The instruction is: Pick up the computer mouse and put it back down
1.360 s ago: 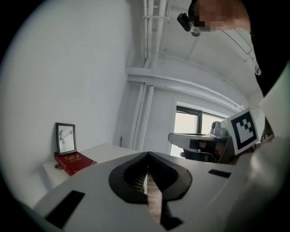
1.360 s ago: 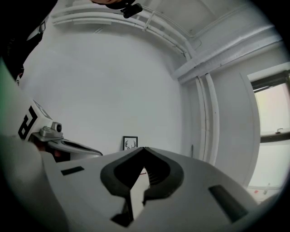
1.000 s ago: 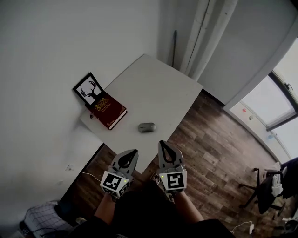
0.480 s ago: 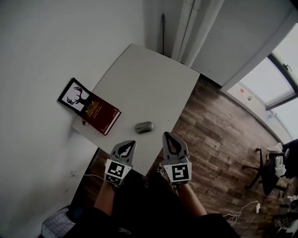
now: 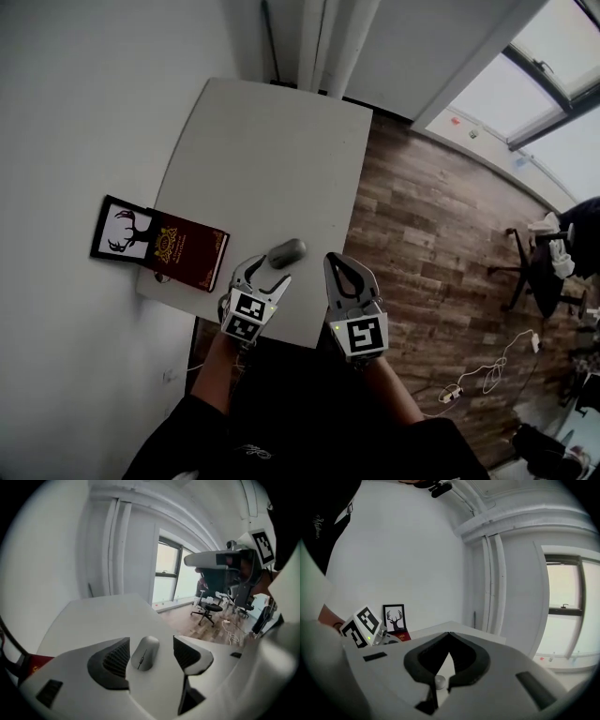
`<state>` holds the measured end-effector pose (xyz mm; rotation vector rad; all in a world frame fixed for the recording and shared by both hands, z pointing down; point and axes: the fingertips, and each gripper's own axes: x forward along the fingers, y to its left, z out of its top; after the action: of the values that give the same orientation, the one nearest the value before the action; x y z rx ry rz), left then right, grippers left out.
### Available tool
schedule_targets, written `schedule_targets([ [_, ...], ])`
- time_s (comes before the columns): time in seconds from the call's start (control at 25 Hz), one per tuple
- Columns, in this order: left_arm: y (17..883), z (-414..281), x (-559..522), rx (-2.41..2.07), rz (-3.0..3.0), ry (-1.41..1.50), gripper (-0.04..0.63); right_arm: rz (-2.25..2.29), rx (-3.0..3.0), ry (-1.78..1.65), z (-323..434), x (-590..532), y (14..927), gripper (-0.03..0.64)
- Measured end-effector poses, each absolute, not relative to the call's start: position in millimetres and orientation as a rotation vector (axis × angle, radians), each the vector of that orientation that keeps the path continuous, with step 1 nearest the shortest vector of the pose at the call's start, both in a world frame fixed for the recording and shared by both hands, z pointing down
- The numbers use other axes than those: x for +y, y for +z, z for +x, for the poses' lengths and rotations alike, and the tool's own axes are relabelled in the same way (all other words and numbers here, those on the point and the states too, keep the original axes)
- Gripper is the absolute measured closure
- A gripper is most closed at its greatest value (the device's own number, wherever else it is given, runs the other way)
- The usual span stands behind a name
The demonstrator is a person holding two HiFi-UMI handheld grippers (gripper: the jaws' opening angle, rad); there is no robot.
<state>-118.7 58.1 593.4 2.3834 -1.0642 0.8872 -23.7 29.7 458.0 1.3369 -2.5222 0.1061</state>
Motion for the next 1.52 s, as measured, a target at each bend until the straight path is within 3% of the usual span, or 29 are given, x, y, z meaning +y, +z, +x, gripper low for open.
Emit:
schedule_targets([
  [0.16,627,-112,52,-0.861,2.434,1.066,0.243,1.353,-2.462,0.106,-20,33,467,0.597],
  [0.68,685,-101,27,-0.606,2.37,1.272,0.224,1.518,-2.359,0.187,4,36,468,0.597],
  [1.04,707,-95,29,-0.531,2.328,1.412,0.228,1.544,-2.316,0.23,14,38,479,0.597],
  [1.2,707,-97,24,-0.564,2.325,1.412,0.29,1.55,-2.31,0.254,16,37,484,0.597],
  [1.52,705,-97,21,-0.623,2.356,1.355,0.307,1.501,-2.301,0.308,5,31,503,0.597],
])
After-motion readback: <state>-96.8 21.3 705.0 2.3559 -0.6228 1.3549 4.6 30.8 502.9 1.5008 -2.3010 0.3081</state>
